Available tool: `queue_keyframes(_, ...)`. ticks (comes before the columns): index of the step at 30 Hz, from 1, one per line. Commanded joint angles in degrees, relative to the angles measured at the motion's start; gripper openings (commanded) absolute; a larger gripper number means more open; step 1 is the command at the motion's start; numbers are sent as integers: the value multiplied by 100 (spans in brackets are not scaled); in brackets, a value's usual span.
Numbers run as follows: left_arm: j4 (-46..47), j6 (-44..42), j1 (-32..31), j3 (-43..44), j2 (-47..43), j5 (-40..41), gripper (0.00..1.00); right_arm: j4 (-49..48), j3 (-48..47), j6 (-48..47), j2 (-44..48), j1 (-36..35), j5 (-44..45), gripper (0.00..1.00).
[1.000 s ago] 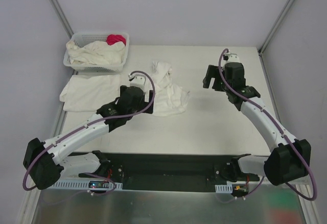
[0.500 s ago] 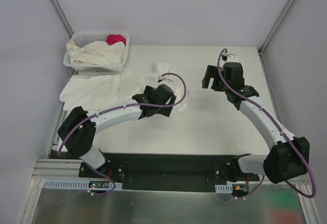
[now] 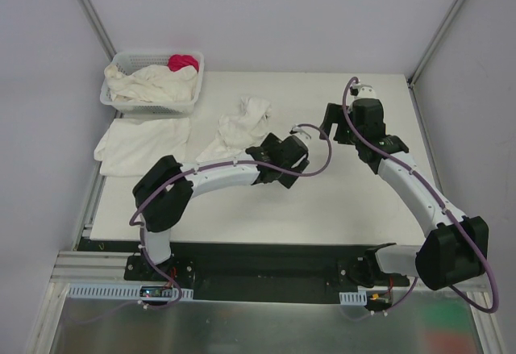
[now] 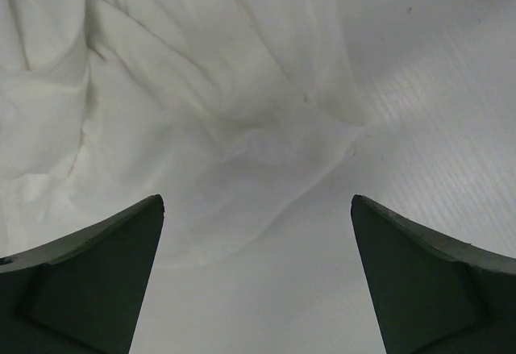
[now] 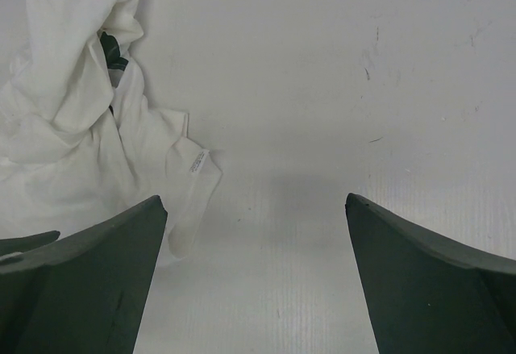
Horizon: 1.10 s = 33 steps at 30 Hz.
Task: Fold and stack the t-shirts
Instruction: Flatten out the tshirt
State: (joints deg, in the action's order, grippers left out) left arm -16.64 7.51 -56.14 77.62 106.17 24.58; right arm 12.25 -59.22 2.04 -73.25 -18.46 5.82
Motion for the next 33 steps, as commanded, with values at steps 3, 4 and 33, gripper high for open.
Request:
queue_keyframes(3, -76, -408, -169, 253, 228, -120, 99, -126, -169, -46, 75, 44, 85, 96)
queue_keyframes(4, -76, -417, -204, 271, 281, -146, 99, -126, -169, -37, 74, 53, 77, 96)
queue_keyframes(33, -32, -478, -319, 965, 1635, -287, 61, -144, 42, -81, 540, 904, 306, 96)
